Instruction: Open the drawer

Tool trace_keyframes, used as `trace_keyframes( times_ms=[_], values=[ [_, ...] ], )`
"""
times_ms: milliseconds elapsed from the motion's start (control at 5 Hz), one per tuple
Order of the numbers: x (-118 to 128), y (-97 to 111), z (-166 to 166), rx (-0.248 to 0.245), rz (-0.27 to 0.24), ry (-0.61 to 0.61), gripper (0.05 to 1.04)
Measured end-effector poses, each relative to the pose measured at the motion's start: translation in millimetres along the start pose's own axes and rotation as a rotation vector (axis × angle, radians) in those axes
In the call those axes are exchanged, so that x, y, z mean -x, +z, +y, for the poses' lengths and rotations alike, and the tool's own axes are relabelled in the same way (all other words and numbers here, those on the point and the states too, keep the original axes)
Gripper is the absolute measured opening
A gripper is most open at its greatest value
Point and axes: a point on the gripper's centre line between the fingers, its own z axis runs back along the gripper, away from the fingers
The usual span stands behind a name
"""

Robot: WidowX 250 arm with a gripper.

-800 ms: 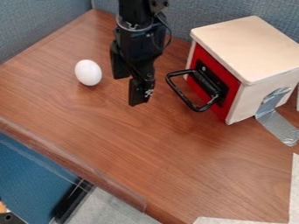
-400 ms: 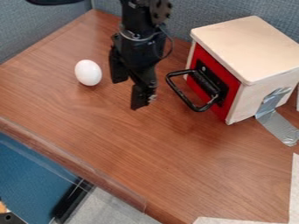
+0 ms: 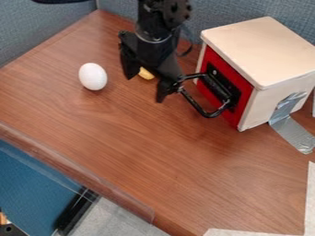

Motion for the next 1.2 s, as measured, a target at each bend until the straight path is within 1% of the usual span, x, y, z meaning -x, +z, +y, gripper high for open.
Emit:
trace_keyframes(
  times_ms=[200, 400, 600, 800, 1000, 1200],
  values=[
    [-13.1, -0.4, -7.0, 0.063, -0.087, 0.135, 1.0],
    [-19.8, -11.2, -6.6, 0.067, -0.104, 0.269, 1.0],
    [-26.4, -19.5, -5.7, 0.061, -0.101, 0.39, 1.0],
    [-24.9, -30.8, -5.2, 0.047, -0.094, 0.514, 1.0],
    [-22.3, -39.0, -11.8, 0.038, -0.07, 0.567, 0.999],
    [-28.3, -42.2, -19.7, 0.036, -0.059, 0.638, 1.0]
  ],
)
